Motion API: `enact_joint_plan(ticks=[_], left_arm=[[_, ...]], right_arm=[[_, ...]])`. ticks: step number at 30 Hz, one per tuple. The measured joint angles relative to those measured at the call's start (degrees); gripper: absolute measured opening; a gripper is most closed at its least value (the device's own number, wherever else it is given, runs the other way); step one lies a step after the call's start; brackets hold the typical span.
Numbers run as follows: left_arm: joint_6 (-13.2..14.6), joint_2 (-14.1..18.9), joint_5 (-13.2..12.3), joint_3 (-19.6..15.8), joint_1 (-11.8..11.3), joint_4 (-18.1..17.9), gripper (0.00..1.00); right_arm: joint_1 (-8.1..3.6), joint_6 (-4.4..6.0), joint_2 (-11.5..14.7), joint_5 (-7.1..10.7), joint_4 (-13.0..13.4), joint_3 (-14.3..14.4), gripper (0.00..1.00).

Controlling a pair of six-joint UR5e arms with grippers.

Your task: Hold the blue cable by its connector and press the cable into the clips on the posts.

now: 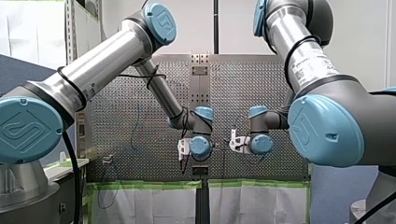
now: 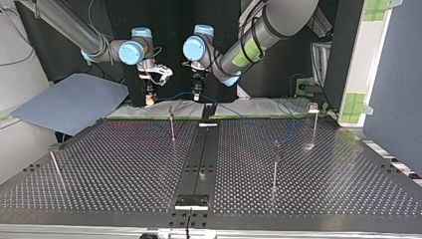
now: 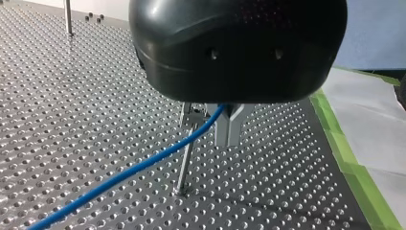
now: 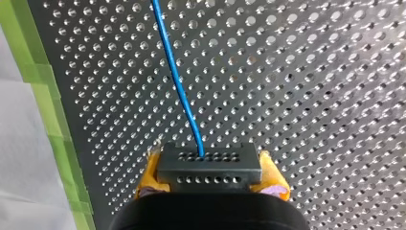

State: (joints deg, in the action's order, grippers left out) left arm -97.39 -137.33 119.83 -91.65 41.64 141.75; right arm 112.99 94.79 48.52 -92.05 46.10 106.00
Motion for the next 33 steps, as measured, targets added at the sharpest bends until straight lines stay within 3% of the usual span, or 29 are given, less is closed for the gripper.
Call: enact_joint_plan(ticks=[5, 12, 15, 24, 33], left_arm=[[-0.49, -1.21, -0.73, 1.11, 0.05, 0.57, 0.00], [-1.53, -2.49, -0.84, 4.76, 0.49, 1.23, 0.00], [-1.72, -2.53, -0.83, 5.45, 0.32, 1.22, 0.00], [-2.13, -2.60, -1.12, 5.69, 0.06, 0.60, 0.00], [-2.93, -5.03, -1.69, 8.28, 0.42, 1.52, 0.00]], right_arm=[[-2.00, 0.30, -0.31, 2.26, 0.93, 0.01, 0.00], [-5.66, -0.19, -0.37, 5.98, 1.69, 0.01, 0.00], [-6.71, -0.11, -0.38, 7.58, 2.18, -0.02, 0.00], [-7.25, -0.15, -0.46, 11.86, 2.76, -0.82, 0.00], [-6.90, -0.37, -0.50, 13.00, 1.60, -1.87, 0.00]])
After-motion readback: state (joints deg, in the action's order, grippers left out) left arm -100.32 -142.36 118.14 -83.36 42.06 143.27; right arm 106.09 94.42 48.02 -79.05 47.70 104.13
